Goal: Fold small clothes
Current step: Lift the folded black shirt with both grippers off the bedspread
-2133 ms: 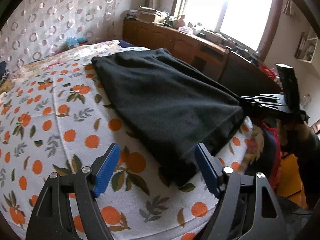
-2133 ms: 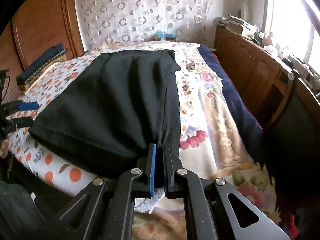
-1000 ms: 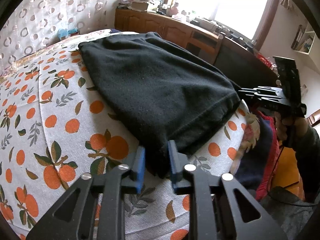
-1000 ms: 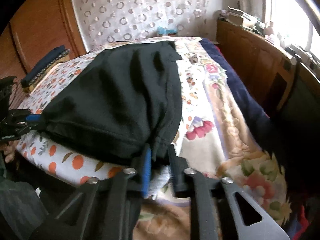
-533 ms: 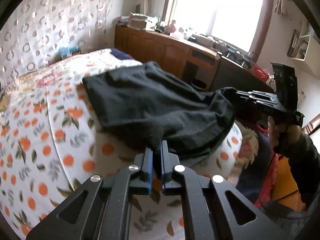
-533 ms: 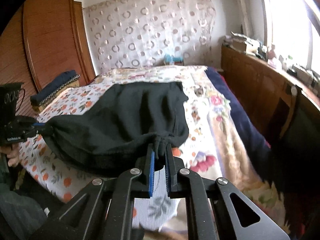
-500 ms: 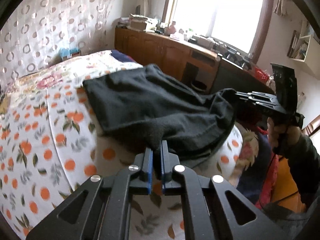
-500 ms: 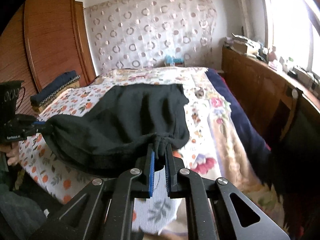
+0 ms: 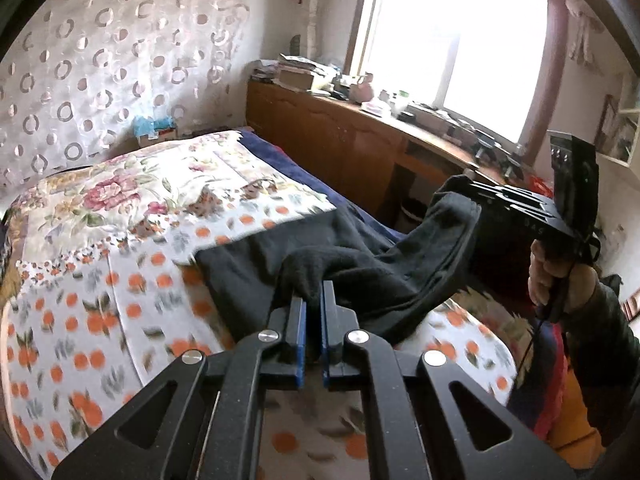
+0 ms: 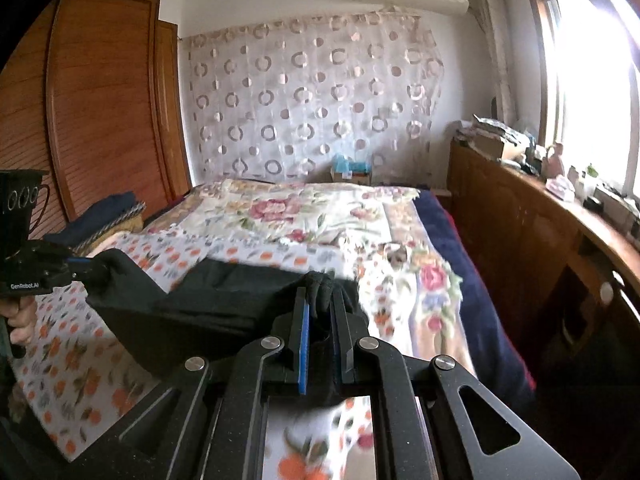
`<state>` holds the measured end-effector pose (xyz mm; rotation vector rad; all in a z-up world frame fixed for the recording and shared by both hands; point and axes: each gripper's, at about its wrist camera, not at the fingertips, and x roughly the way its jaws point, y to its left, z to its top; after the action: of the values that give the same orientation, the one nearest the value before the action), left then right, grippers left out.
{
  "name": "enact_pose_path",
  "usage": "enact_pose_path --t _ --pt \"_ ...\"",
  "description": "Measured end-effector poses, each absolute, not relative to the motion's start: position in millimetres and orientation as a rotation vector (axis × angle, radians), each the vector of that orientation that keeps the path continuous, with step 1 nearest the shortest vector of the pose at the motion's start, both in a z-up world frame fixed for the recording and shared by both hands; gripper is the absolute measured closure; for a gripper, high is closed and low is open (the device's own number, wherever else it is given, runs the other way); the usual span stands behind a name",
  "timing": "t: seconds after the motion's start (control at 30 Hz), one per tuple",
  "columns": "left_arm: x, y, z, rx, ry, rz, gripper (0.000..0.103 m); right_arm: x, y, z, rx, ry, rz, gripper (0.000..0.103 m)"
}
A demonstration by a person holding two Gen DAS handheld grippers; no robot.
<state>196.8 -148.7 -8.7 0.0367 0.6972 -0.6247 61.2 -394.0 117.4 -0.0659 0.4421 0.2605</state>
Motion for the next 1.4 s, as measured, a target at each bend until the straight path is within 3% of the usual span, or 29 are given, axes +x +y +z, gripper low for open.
enact_pose_path --t 0.3,0.5,0.57,0.63,0.7,0.73,0.77,0.8,0.87,1.2,1.4 --pt "300.2 -145.2 -30.8 0.034 0.767 -0.520 0.097 183.4 -375.3 80.9 -0.087 0.567 0.216 0.095" --pt "325.0 -137.6 -58.6 -0.014 0.851 -0.501 0.097 227.7 -358.4 60.5 -0.105 0.649 0.199 0.095" --pt "326.0 -136.4 -61.8 -0.012 0.869 -0.519 0.090 239.0 -355.9 60.1 -0.104 0.672 0.187 0.094" --pt "326.4 -136.3 -59.4 0.004 0.860 -0.503 0.059 247.8 -356.4 67.2 -0.105 0.684 0.178 0.092" --pt "324.1 -132.1 -56.1 0.000 0.843 -0.501 0.055 245.9 -358.1 75.8 -0.114 0.668 0.140 0.081" --pt "323.6 -129.6 -55.1 -0.006 0.845 -0.502 0.047 242.7 -362.3 80.1 -0.118 0.660 0.126 0.077" --pt "323.3 -127.4 -55.0 -0.013 0.848 -0.508 0.044 236.5 -363.4 83.6 -0.116 0.651 0.117 0.066" --pt "322.2 -125.3 -56.4 -0.021 0.855 -0.516 0.042 233.4 -364.8 86.6 -0.100 0.645 0.127 0.058" --pt "322.1 -124.0 -61.7 -0.027 0.880 -0.522 0.042 223.4 -364.5 85.2 -0.081 0.656 0.165 0.055" --pt "345.3 -141.4 -104.7 -0.069 1.021 -0.534 0.042 230.3 -358.9 51.9 -0.046 0.797 0.241 0.055" --pt "347.3 -146.0 -105.2 -0.086 0.987 -0.516 0.042 238.4 -356.1 58.6 -0.068 0.797 0.243 0.055"
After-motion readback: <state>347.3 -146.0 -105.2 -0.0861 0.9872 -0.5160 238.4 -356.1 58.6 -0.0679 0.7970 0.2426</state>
